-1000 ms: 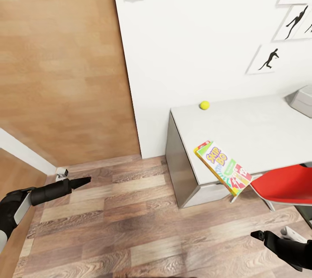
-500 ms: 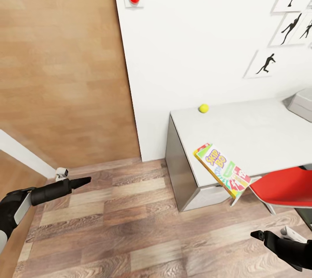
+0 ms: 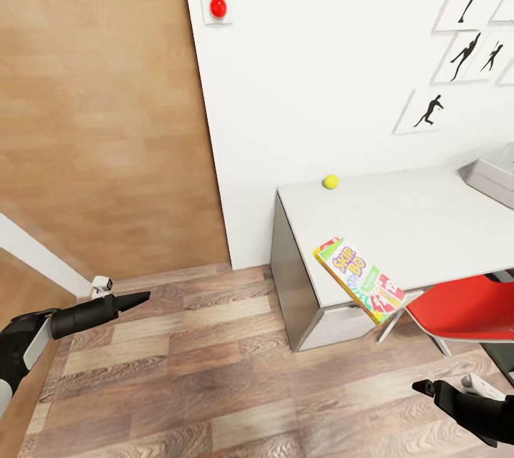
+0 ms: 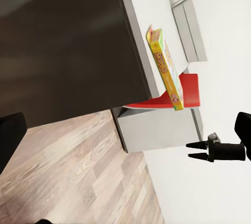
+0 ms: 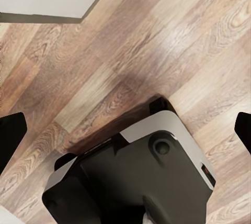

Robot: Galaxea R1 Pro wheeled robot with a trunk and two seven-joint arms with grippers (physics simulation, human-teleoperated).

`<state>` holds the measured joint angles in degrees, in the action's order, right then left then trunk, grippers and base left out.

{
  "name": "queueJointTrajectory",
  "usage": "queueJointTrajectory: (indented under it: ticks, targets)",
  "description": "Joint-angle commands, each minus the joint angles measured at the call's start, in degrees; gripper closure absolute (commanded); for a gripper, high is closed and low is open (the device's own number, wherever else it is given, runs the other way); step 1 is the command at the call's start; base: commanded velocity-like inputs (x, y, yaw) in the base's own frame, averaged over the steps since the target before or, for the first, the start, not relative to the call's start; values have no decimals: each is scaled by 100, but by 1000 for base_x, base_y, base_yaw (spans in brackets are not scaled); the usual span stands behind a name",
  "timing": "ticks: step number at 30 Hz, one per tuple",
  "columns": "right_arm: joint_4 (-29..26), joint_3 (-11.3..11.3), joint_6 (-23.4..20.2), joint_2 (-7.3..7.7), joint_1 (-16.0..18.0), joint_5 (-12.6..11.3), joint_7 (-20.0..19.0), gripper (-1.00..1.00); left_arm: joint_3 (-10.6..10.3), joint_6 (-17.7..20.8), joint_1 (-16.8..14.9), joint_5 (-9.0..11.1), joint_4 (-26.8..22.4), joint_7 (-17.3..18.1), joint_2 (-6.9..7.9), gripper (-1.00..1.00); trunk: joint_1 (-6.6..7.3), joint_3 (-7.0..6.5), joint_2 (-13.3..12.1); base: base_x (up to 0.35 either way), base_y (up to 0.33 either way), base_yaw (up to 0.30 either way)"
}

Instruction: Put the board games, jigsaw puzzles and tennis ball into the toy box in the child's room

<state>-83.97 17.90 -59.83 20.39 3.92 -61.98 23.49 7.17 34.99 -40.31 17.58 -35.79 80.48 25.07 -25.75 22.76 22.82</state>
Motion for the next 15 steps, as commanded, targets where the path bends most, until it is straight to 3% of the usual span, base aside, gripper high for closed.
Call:
queueJointTrajectory:
  ticks: [1, 15]
  targets:
    - [-7, 3, -17, 1, 4, -60, 59, -100, -3, 60, -3, 13, 1, 21, 0, -100, -3, -1, 9, -14, -14, 0]
    - [-9, 3, -17, 0, 4, -68, 50, -100, 3, 43, -3, 9, 2, 24, -2, -100, -3, -135, 9, -18, -21, 0]
